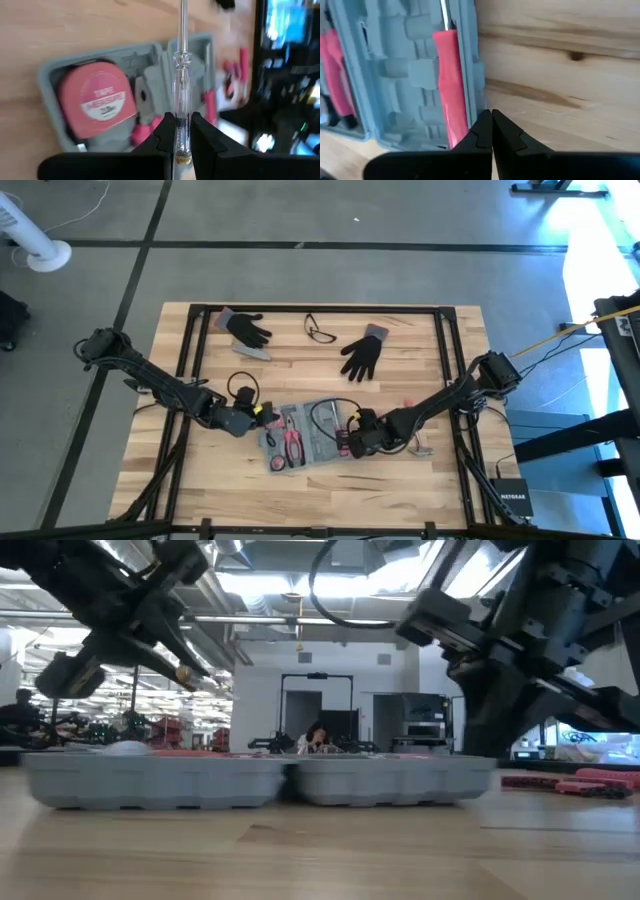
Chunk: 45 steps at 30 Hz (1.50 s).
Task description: Prefit tool cases
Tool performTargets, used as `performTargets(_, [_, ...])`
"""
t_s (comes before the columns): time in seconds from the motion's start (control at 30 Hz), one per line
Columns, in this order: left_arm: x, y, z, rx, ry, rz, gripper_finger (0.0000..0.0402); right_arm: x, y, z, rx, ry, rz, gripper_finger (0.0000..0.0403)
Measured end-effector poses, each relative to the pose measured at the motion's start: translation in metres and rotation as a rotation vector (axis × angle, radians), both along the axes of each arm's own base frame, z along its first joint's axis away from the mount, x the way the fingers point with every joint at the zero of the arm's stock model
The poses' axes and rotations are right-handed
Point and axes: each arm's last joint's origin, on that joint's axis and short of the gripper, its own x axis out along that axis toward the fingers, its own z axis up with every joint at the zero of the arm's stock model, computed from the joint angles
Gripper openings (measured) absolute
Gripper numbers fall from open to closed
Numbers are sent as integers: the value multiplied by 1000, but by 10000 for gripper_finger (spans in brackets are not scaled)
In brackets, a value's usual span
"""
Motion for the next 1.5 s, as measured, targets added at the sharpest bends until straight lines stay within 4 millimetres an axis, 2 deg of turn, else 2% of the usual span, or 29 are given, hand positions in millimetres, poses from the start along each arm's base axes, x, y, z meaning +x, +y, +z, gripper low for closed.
performTargets(0.1, [-1,0,0,-34,-19,51,25,5,0,-1,19,-38,-6,0])
performTargets(0.37, [-5,-14,0,-106,-18,-4,25,30,3,-12,20,-68,-29,0])
performTargets(0.57, [-6,-24,4,-151,-71,-33,25,40,-26,-14,-69,-69,-59,0])
performTargets(0.73, [-6,-31,-1,-190,-136,102,25,50,-49,-13,-123,-89,30,0])
performTargets(0.93, [19,-48,-1,-206,-198,128,24,54,-70,-12,-157,-80,140,0])
performTargets(1.03, [32,-53,-1,-189,-205,146,24,54,-74,-8,-155,-85,148,0])
performTargets(1.13, [36,-59,-7,-173,-188,156,24,49,-78,3,-170,-83,135,0])
performTargets(1.37, [43,-67,-17,-167,-264,203,23,24,-83,16,-214,95,146,0])
performTargets(1.5, [47,-82,-18,-164,-279,196,23,17,-84,19,-228,146,179,0])
